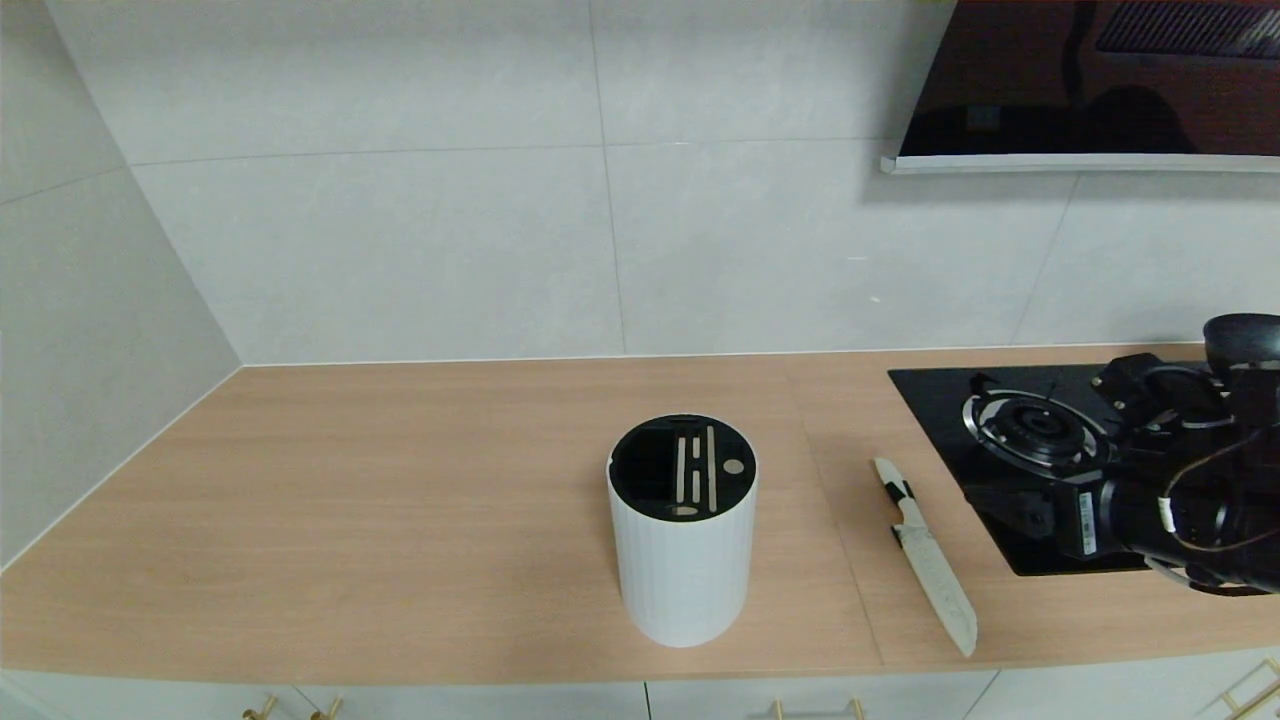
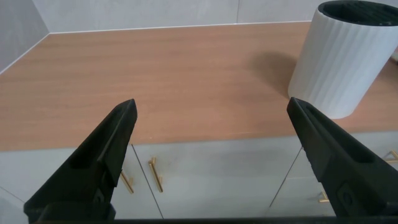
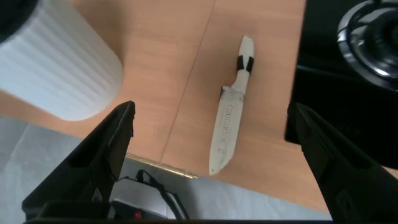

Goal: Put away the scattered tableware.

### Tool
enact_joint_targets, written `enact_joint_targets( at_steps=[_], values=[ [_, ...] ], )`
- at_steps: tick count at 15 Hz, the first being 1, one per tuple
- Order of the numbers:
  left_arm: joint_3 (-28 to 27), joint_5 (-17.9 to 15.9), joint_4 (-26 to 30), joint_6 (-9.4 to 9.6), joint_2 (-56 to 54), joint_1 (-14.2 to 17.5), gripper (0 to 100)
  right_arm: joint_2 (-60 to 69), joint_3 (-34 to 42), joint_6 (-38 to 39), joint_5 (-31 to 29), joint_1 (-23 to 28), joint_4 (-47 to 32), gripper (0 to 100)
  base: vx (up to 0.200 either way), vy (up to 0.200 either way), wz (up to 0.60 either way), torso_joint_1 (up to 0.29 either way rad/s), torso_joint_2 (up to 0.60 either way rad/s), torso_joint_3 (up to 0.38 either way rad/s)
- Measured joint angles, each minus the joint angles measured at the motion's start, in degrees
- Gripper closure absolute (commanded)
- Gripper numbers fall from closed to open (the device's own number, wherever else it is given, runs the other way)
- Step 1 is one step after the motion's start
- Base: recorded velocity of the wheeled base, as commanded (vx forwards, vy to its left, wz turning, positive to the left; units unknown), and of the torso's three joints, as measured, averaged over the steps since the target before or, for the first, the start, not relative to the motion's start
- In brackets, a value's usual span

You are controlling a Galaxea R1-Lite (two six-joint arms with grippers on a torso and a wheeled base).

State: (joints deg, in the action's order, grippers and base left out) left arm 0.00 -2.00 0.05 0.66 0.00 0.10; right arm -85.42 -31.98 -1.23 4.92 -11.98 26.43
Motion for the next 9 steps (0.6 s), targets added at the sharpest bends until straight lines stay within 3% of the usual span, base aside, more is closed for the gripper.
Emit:
enact_joint_targets(
  at_steps=[9],
  values=[
    [0.0, 0.0, 0.0, 0.05, 0.0, 0.0, 0, -23.1, 0.3, 1.7, -6.8, -2.0, 18.5, 0, 0.000, 0.000, 0.00, 0.000, 0.00, 0.000]
  ],
)
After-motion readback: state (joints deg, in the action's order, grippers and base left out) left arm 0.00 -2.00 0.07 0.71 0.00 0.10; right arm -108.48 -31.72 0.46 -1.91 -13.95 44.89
